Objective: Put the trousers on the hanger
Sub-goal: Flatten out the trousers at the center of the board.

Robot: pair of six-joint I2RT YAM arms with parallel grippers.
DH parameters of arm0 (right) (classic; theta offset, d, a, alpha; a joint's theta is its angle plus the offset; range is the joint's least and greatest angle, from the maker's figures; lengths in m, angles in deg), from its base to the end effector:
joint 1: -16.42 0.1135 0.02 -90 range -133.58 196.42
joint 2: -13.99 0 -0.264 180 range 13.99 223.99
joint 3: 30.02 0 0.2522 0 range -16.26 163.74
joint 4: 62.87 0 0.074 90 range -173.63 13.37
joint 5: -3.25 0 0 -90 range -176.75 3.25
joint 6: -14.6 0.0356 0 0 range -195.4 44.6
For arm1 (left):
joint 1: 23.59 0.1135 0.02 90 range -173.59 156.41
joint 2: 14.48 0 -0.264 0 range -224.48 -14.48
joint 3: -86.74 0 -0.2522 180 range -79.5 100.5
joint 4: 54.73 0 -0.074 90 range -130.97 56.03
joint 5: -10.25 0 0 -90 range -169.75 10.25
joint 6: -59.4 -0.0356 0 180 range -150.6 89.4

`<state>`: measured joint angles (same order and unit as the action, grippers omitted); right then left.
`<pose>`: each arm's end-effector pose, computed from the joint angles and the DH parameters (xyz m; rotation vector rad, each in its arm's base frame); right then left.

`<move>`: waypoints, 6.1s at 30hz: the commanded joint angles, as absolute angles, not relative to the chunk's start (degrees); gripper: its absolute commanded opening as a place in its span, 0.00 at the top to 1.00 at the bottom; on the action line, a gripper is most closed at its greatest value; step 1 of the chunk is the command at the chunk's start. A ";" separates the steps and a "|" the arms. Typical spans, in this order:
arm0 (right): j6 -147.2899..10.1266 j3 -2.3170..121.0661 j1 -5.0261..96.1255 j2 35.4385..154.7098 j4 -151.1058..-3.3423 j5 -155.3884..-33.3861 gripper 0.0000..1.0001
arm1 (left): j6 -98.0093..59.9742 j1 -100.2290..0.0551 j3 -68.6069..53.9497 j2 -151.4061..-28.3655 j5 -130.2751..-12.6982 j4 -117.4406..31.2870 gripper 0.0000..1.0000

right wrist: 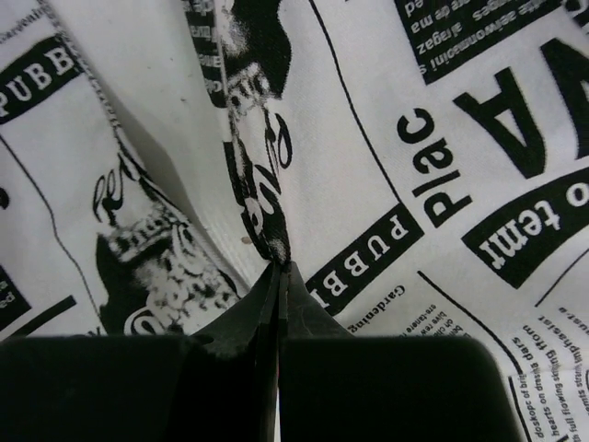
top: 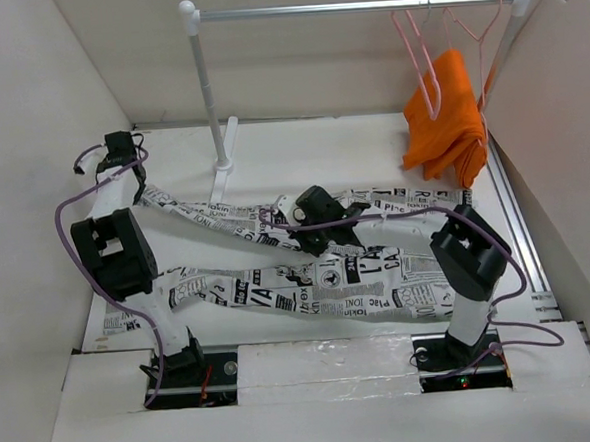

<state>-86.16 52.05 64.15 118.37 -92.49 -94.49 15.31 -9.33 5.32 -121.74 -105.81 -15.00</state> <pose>0.2563 0.2891 0.1875 -1.2815 2.1685 0.4370 0.4013 0.1181 0.2483 -1.3363 1.9008 0.2756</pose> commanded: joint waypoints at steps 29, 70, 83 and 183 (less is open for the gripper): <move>-87.35 50.01 65.82 118.06 -90.34 -100.54 1.00 | 1.84 -22.27 17.61 -133.28 -112.26 -6.01 0.45; -85.68 55.55 60.46 117.53 -91.48 -103.97 1.00 | -1.07 -18.84 20.70 -142.27 -105.84 -9.25 0.75; -85.41 54.84 57.56 116.39 -90.69 -105.64 1.00 | -1.15 -17.17 19.64 -140.61 -106.64 -9.59 1.00; -90.69 57.49 58.17 112.79 -98.52 -112.24 0.99 | 5.98 -3.55 -14.11 -110.80 -104.00 -18.21 0.31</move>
